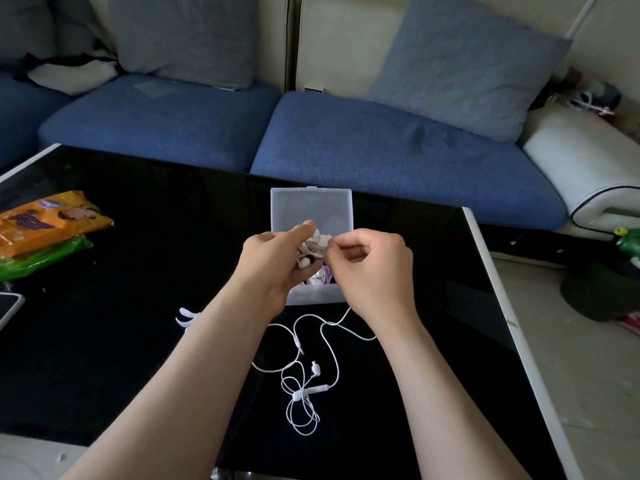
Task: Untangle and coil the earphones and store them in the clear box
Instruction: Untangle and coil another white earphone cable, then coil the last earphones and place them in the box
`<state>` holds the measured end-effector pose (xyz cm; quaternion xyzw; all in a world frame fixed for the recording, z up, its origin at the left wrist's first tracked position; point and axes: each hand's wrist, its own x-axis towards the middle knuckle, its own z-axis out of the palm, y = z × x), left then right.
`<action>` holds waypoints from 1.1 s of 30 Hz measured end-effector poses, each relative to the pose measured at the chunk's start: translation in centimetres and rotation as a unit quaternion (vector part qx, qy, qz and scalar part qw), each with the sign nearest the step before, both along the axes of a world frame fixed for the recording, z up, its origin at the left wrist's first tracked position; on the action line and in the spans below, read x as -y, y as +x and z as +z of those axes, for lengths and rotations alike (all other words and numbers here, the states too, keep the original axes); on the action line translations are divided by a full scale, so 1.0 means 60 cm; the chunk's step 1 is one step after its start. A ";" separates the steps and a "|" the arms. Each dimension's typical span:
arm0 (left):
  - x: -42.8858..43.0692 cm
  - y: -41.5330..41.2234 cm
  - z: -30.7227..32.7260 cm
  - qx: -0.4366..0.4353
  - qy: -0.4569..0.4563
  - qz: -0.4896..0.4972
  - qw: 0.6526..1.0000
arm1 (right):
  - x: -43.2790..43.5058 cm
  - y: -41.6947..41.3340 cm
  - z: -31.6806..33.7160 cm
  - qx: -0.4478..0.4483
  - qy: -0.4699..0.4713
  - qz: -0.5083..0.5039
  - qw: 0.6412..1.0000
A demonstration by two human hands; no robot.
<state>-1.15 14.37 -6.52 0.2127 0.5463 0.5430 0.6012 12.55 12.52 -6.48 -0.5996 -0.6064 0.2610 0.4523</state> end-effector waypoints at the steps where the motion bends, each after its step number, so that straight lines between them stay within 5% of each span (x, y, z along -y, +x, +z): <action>1: 0.000 0.001 0.001 -0.003 0.001 0.001 1.000 | 0.000 -0.001 -0.001 0.012 0.001 -0.006 1.000; 7: 0.007 0.003 0.000 -0.031 0.006 -0.058 0.998 | -0.001 -0.003 -0.010 0.058 0.050 0.038 0.996; 15: 0.008 0.000 0.001 -0.057 0.008 -0.069 0.996 | 0.006 -0.001 -0.001 0.006 0.011 0.069 0.998; 20: 0.010 0.002 0.003 -0.069 0.020 -0.073 0.995 | -0.005 0.007 -0.004 -0.063 -0.032 -0.020 0.997; 25: 0.013 0.002 0.005 -0.120 0.041 -0.136 0.983 | -0.013 0.020 -0.023 -0.011 -0.121 0.088 0.989; 33: -0.006 -0.009 -0.016 -0.223 0.012 -0.166 0.960 | -0.036 0.020 -0.058 0.036 -0.080 -0.014 0.996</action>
